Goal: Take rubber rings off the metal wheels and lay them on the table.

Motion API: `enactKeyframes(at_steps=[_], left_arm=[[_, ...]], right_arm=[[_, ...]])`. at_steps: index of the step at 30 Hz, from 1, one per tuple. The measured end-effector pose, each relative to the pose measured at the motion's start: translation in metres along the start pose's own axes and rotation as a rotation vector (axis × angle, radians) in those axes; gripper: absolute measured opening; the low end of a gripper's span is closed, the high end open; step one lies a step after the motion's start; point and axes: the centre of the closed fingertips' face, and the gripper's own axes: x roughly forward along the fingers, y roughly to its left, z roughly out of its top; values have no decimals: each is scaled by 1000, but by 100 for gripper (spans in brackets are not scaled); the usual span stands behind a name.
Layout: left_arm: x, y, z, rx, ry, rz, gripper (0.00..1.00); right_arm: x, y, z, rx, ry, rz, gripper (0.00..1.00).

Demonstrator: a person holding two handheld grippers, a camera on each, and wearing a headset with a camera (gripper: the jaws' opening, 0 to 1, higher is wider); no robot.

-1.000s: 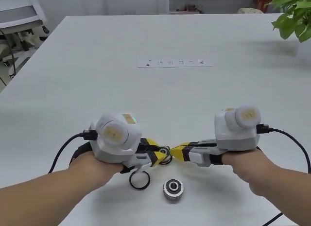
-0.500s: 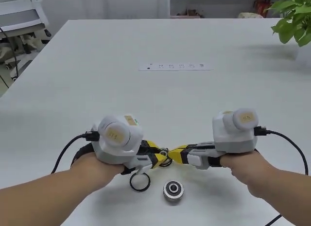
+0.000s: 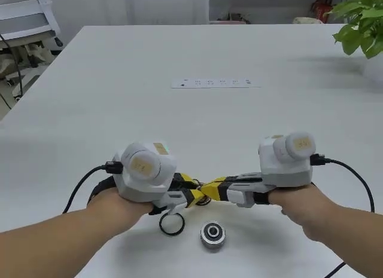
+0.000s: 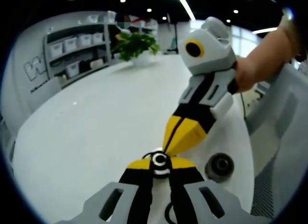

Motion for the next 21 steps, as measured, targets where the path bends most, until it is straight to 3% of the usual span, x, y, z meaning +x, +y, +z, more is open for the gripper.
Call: enactKeyframes(at_steps=[21], left_arm=[[2,2,2,4,-8,7,14]], right_arm=[[-8,-10,-6,26,3,-39,0]])
